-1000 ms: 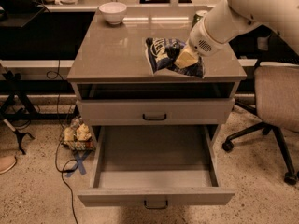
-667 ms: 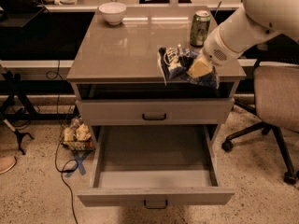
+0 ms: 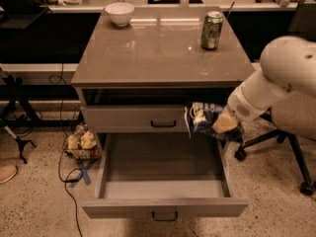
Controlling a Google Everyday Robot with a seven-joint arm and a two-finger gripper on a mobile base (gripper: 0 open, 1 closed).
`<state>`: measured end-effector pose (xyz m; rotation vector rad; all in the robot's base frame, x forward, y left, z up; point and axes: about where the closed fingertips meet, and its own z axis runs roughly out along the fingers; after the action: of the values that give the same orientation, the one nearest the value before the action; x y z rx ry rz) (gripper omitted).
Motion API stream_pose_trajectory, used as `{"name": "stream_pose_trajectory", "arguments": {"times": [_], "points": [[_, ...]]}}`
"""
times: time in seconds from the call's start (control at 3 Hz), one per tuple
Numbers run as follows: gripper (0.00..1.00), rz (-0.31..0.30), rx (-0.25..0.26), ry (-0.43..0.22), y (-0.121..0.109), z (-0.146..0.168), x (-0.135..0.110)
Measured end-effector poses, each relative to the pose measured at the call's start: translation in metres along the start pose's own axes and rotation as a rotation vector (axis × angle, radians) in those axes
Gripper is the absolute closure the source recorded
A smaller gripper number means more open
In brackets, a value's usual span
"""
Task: Place blue chip bag into middle drawer
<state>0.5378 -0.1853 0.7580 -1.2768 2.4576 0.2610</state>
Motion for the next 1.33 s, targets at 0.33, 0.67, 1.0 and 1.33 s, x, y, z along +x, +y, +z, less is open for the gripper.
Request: {"name": "stream_pose_trajectory", "arguments": {"times": [0.33, 0.67, 1.0, 1.33], "points": [[1.0, 0.003, -0.022, 0.022, 0.008, 0.011, 0.009], [1.0, 0.01, -0.032, 0.021, 0.009, 0.012, 0.011], [1.0, 0.047, -0.033, 0.013, 0.004, 0.035, 0.027], [1.0, 0.065, -0.046, -0.013, 0.002, 0.082, 0.05]]}}
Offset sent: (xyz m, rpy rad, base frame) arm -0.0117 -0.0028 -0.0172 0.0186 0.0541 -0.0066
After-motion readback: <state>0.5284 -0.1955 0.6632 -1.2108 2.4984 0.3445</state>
